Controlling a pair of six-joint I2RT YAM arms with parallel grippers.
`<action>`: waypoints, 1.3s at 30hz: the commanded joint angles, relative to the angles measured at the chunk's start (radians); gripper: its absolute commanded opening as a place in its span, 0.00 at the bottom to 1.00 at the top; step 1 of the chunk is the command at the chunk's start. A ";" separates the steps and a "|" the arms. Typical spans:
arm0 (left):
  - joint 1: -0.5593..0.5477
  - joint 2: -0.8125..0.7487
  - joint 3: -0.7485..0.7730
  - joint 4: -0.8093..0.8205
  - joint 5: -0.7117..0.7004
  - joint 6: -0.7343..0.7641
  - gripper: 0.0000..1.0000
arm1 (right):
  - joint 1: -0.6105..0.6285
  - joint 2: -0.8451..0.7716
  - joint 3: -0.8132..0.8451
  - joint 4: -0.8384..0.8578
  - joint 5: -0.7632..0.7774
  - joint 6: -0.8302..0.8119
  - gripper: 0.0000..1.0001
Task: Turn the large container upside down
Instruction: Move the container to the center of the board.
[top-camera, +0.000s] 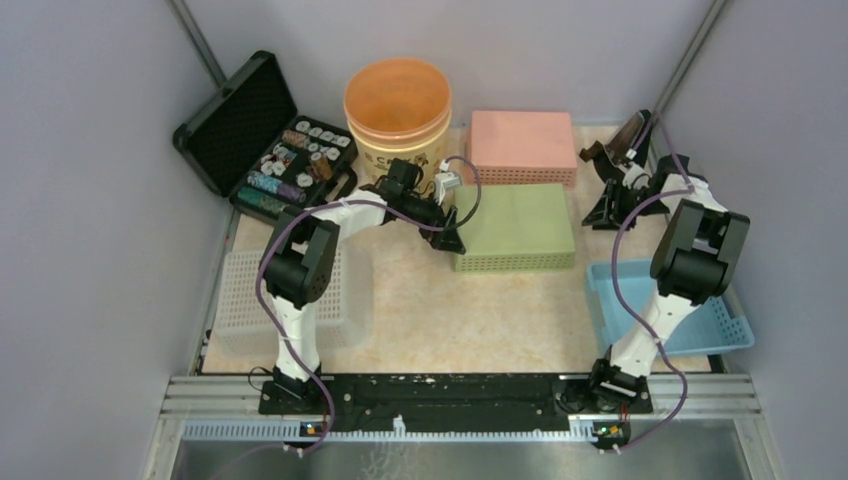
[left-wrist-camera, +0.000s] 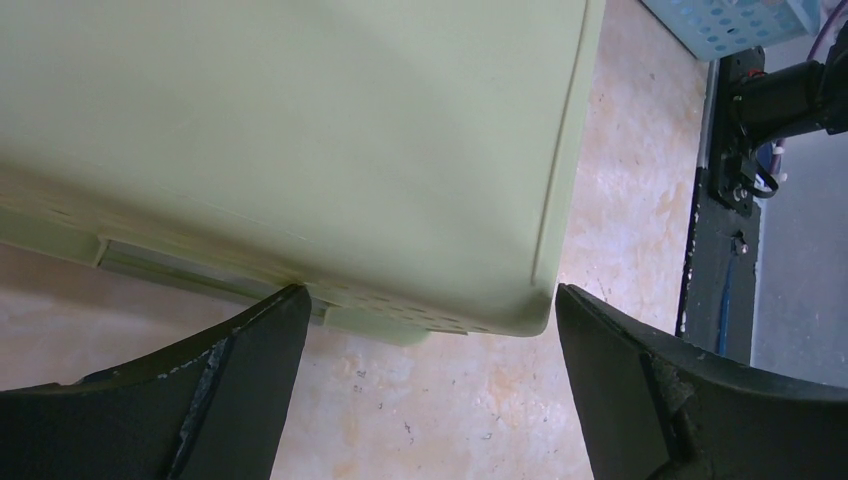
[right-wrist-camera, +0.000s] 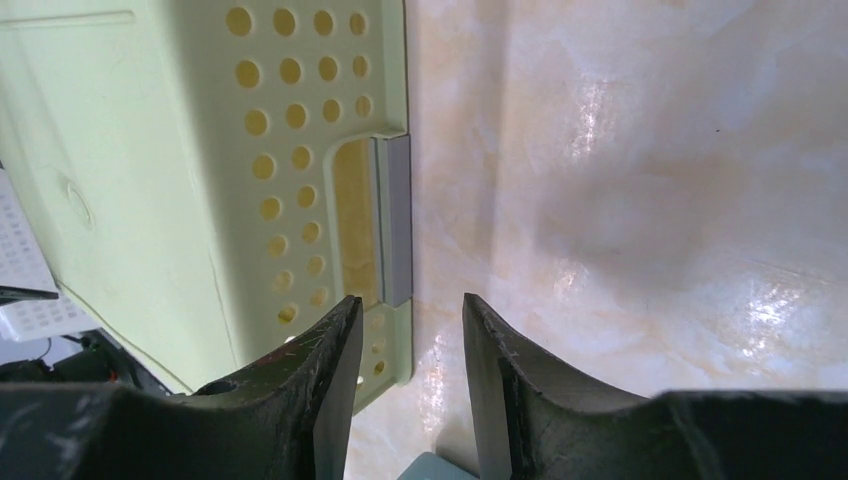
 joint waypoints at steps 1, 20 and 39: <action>-0.004 0.017 0.031 0.067 0.013 -0.057 0.99 | -0.002 -0.123 -0.001 0.042 0.036 0.019 0.42; -0.154 0.203 0.289 0.090 -0.018 -0.136 0.99 | 0.049 -0.537 -0.130 0.241 0.156 0.145 0.43; -0.284 0.402 0.577 0.119 -0.088 -0.356 0.99 | 0.049 -0.718 -0.202 -0.007 0.323 -0.116 0.44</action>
